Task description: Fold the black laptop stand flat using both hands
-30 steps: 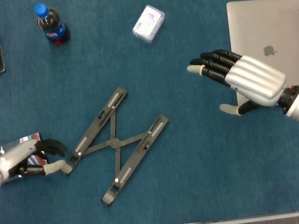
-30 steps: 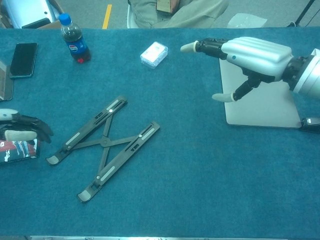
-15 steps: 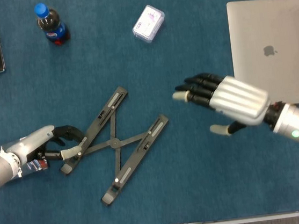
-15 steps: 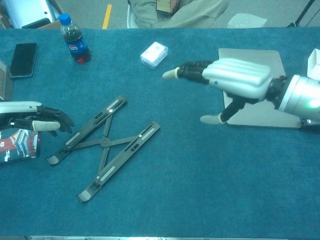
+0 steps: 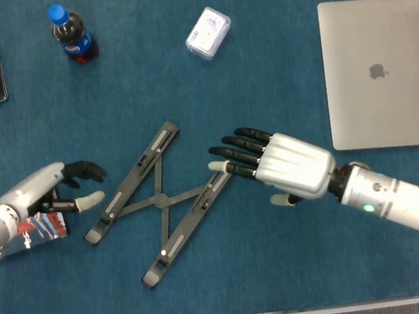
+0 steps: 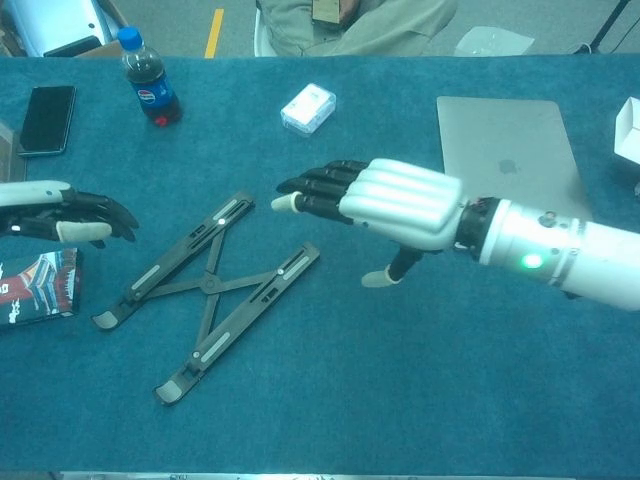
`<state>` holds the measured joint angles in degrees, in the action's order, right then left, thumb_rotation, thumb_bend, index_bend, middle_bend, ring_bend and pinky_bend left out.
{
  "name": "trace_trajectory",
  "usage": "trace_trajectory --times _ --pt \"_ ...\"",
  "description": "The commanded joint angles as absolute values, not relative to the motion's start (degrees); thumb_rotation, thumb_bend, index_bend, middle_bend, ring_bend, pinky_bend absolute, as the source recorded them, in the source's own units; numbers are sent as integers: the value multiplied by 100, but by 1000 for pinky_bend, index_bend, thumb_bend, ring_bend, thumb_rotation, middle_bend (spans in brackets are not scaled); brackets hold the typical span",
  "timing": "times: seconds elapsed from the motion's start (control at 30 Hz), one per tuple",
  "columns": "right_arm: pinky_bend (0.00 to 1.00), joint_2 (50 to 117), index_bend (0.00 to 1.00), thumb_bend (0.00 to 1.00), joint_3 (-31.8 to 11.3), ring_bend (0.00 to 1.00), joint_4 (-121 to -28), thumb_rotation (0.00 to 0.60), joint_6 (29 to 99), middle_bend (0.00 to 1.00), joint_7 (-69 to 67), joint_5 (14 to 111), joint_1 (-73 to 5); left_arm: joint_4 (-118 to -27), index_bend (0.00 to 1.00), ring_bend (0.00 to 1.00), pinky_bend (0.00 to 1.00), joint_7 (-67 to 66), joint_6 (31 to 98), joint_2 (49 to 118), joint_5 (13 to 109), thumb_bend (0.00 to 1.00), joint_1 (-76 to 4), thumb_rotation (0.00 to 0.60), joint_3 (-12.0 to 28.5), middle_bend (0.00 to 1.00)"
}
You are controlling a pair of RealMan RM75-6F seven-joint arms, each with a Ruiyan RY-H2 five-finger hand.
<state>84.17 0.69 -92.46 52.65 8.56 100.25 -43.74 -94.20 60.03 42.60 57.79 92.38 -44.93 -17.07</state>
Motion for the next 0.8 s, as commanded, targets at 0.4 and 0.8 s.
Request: trace_trajectory --times 0.4,0.8 --pt "104 9264 0 89 11 0 -8366 600 5079 15 1206 9970 -4627 -9537 207 158 206 5961 4514 5417 9168 251 -4239 299 -1544 225" --pt "97 9848 0 87 88 0 -7601 600 5061 12 1045 9947 -4768 -9643 207 157 206 5912 4531 5279 9186 251 -4084 306 -1441 218"
